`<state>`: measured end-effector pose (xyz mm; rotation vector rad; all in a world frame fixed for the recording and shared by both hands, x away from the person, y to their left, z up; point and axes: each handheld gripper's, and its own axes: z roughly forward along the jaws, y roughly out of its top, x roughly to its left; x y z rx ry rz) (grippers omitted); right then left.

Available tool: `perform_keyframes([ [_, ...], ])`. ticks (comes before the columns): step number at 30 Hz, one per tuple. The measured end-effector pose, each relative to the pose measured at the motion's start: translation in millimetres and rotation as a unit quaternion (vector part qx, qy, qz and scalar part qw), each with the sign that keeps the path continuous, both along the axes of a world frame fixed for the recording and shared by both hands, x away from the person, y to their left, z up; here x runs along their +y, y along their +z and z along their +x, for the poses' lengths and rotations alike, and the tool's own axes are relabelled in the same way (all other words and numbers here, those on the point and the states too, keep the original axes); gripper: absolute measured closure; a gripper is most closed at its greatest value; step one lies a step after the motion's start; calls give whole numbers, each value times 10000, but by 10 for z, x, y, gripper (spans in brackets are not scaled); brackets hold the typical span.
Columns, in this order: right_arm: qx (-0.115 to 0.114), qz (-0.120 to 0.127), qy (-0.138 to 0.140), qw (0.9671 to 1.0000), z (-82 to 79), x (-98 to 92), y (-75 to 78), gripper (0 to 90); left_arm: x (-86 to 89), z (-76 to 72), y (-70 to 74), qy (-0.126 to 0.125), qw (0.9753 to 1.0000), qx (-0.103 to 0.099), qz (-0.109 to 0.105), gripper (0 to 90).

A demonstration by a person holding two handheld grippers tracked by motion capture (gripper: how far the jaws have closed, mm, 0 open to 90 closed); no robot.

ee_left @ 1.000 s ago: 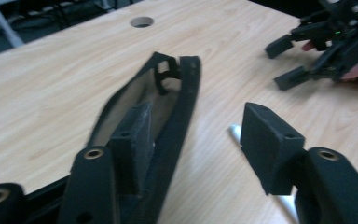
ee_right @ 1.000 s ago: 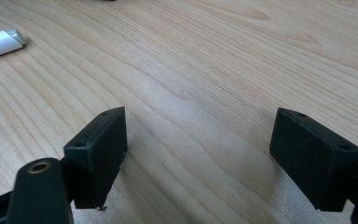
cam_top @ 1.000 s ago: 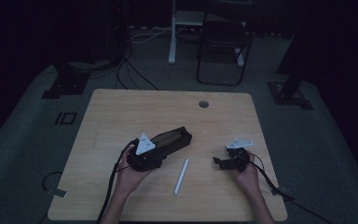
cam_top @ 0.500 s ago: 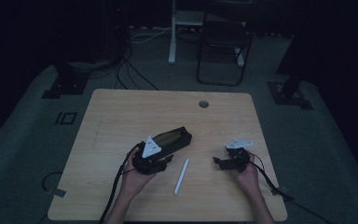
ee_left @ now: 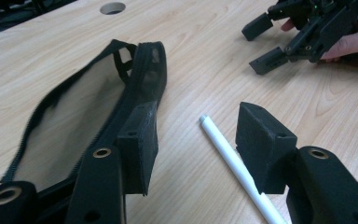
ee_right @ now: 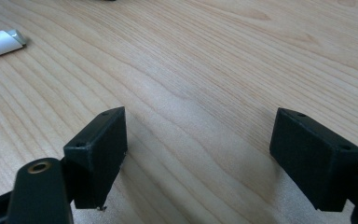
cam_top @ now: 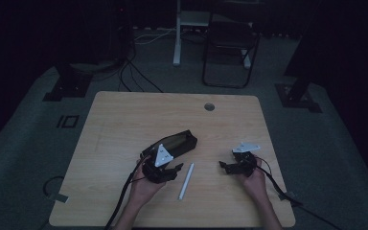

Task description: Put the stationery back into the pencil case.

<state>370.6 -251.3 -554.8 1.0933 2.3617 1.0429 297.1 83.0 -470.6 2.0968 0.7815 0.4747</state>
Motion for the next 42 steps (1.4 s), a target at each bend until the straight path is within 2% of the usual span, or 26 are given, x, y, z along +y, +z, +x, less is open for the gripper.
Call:
perform_keyframes([
  [14,0,-2,6,10000,0,1,0,188,-146,-33,-171,25,9999,151,-33,490],
  [23,0,-3,6,10000,0,0,0,188,-222,-57,-284,28,9997,258,28,487],
  [31,0,-2,7,10000,0,1,0,187,-281,-75,-359,-45,9993,330,188,486],
  [42,1,-1,7,10000,0,1,0,187,-376,-99,-539,-162,9980,508,332,502],
])
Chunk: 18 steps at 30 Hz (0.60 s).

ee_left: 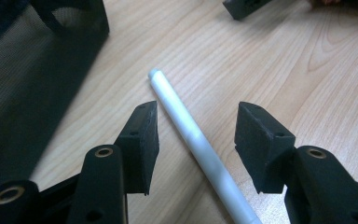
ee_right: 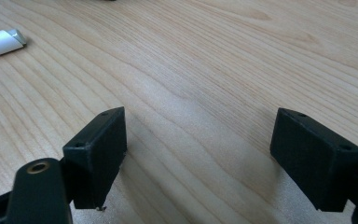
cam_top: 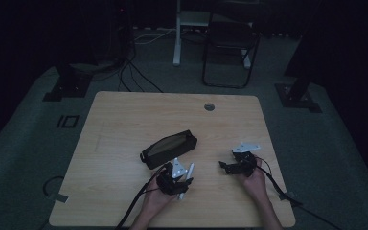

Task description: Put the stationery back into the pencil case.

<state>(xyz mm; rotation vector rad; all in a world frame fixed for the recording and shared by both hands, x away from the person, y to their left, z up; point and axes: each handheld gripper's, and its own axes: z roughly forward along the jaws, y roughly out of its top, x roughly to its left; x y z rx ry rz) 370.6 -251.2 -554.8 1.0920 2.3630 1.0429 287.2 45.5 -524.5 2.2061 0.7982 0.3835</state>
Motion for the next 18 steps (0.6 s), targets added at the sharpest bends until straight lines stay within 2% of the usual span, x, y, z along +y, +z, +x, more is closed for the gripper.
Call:
perform_keyframes([
  [18,0,0,2,10000,0,0,0,187,-64,-1,-171,-44,9997,178,171,551],
])
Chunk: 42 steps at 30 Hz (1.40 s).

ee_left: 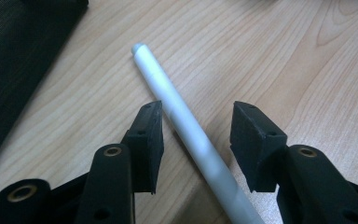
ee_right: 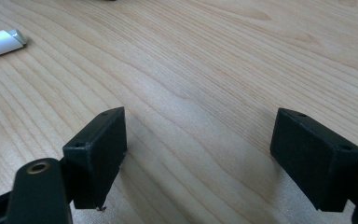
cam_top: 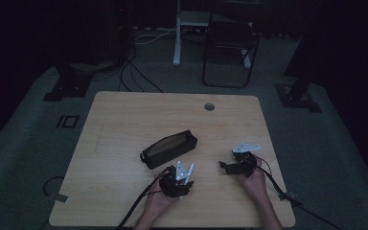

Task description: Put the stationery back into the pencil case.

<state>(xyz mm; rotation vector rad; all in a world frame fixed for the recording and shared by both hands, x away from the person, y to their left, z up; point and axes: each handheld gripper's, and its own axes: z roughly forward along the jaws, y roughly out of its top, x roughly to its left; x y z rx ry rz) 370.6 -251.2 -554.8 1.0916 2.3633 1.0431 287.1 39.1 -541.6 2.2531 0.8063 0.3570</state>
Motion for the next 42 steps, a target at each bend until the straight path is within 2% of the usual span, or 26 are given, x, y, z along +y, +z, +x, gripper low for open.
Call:
perform_keyframes([
  [17,-1,0,-1,10000,0,0,0,187,50,3,-14,-7,10000,85,37,629],
  [32,-1,-1,1,10000,0,0,0,187,180,27,-6,-5,9999,87,52,730],
  [37,-2,-1,0,10000,0,0,0,187,224,43,1,-45,9999,113,76,779],
  [42,-2,-1,1,10000,0,0,0,187,287,63,14,-158,9997,124,154,781],
])
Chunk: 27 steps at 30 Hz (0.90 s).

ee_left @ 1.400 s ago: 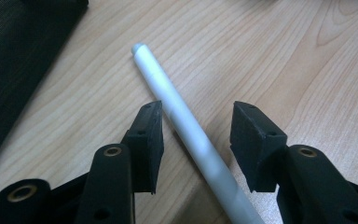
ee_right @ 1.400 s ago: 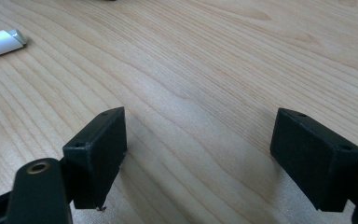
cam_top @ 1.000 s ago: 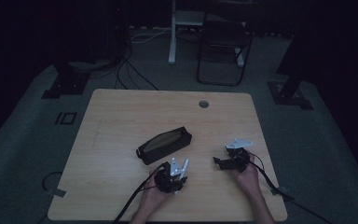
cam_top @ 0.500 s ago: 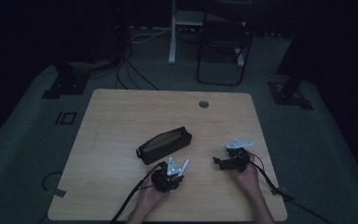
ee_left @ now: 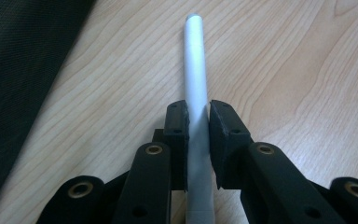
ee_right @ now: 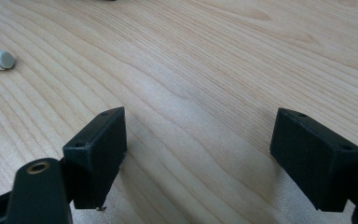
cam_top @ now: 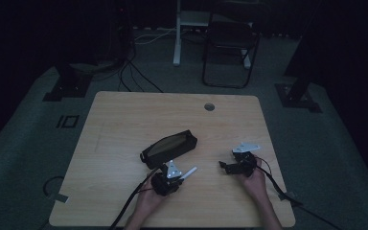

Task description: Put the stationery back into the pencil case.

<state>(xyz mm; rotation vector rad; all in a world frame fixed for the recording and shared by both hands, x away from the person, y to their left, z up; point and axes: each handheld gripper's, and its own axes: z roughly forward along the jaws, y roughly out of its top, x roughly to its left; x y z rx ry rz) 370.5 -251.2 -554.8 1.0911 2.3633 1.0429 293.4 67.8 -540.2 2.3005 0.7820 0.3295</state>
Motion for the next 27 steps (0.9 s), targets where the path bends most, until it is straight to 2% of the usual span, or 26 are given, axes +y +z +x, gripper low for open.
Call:
perform_keyframes([
  [4,0,0,0,10000,0,0,0,187,49,19,4,-83,10000,14,16,782],
  [8,1,1,0,10000,0,0,0,187,113,30,-9,-124,9999,13,-76,781],
  [13,1,1,0,10000,0,0,0,187,182,38,-4,-200,9998,18,-51,782],
  [17,0,0,0,10000,0,0,0,187,223,33,8,-287,9996,-28,54,784],
  [20,1,0,0,10000,0,0,0,187,265,38,12,-327,9995,28,44,784],
  [27,0,1,0,10000,0,0,0,187,332,43,47,-450,9987,5,244,787],
])
